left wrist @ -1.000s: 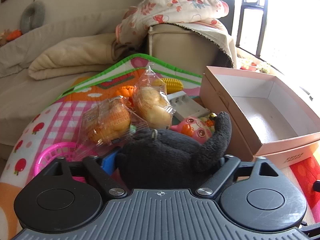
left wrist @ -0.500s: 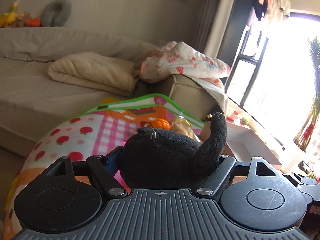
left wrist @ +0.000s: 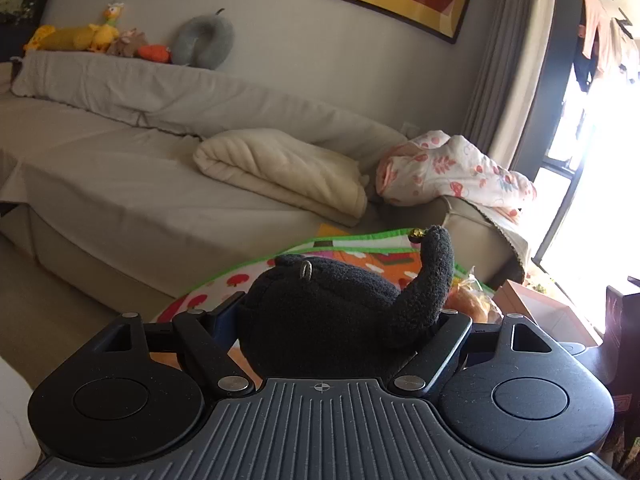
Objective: Organize objects
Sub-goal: 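Grasp the black plush toy with the left tool while the right tool reaches toward the pink net, then close the right tool on the pink net while the left tool lifts the plush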
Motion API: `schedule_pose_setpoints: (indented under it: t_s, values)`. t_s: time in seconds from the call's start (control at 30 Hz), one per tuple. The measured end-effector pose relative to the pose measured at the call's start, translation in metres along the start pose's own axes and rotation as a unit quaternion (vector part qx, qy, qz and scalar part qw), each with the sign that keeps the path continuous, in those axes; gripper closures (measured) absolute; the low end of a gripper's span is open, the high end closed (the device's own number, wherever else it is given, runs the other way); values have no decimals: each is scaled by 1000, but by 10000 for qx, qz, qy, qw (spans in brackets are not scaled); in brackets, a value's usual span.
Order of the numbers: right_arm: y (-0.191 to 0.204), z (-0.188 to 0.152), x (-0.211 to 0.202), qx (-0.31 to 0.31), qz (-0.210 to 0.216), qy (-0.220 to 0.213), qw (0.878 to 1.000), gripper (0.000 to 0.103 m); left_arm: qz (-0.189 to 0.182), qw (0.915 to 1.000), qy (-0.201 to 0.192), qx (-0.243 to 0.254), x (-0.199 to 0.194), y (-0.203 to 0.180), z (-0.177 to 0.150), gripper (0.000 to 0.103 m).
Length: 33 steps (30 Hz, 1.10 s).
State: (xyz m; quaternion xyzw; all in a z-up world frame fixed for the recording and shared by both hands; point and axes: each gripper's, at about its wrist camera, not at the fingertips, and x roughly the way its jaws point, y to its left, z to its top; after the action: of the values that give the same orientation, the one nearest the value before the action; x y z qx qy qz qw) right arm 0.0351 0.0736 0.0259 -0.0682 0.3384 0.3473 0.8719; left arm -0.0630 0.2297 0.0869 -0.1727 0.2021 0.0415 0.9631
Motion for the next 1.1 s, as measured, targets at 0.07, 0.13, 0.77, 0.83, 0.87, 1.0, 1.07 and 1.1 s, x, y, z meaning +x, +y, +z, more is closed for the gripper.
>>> schedule_pose_setpoints:
  t_s: [0.07,0.13,0.77,0.83,0.87,1.0,1.07,1.1]
  values:
    - [5,0,6,-68,367,196,9991,17,-13,10000,-33,-7,0,6,-1,19]
    - [14,-3,-1,-209,891,303,9953,17,-12,10000,-50,-45,2,10,-1,19]
    - [-13,4,54,282,254,616,9974,0,-35,9995,147,-274,7,33,-15,19]
    - [-15,11,63,267,275,553,9977,0,4,9995,137,-281,3,34,-15,19]
    - [-16,13,65,283,292,536,9977,0,31,9995,132,-291,1,35,-15,19]
    - [-21,18,63,469,325,480,9972,13,100,9994,123,-317,-6,36,-16,19]
    - [-20,17,55,428,339,486,9973,41,79,9995,120,-289,-9,34,-16,19]
    - [-20,16,50,408,360,511,9972,48,58,9995,127,-274,-10,33,-17,19]
